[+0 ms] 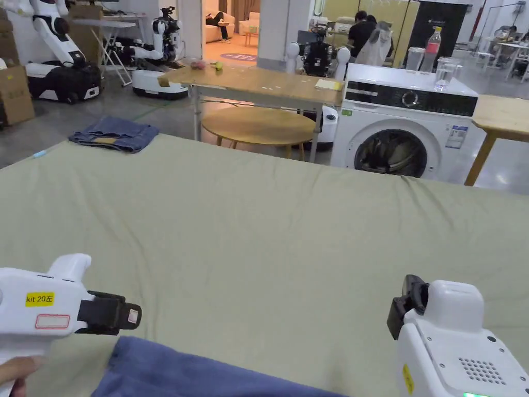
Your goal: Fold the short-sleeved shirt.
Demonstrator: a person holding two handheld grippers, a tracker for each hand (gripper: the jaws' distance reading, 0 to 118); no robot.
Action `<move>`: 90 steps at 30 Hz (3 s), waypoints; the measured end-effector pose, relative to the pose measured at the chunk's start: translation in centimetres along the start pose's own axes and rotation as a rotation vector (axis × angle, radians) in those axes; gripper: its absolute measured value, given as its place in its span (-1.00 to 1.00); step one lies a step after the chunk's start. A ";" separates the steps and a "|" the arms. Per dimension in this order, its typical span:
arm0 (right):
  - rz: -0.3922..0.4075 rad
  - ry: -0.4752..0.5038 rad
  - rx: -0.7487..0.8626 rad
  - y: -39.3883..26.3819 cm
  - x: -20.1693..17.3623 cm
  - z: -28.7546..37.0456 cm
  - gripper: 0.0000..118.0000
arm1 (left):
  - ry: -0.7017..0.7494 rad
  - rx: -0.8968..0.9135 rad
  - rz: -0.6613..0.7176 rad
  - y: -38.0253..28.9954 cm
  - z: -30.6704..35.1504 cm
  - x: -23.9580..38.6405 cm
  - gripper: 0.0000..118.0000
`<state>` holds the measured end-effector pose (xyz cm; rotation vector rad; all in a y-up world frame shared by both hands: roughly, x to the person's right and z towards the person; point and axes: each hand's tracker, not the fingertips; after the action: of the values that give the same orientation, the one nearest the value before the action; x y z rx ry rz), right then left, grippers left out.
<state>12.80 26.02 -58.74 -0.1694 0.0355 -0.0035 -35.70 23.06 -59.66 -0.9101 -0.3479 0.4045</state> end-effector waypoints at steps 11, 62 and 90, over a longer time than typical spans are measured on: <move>0.041 0.006 -0.074 -1.8 0.0 -0.9 -1.00 | -0.279 -0.245 0.311 -2.7 -5.6 -8.9 0.10; 0.021 -0.006 -0.112 -1.8 3.1 0.1 -1.00 | -0.246 -0.271 0.131 -0.8 -7.2 13.7 -0.92; 0.038 -0.025 -0.121 -2.0 4.1 1.4 -1.00 | -0.084 -0.160 0.016 -2.5 -9.2 13.8 -0.80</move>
<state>16.91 24.30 -57.19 -0.2896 0.0144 0.0387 -19.02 22.03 -61.19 -1.0541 -0.4548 0.4345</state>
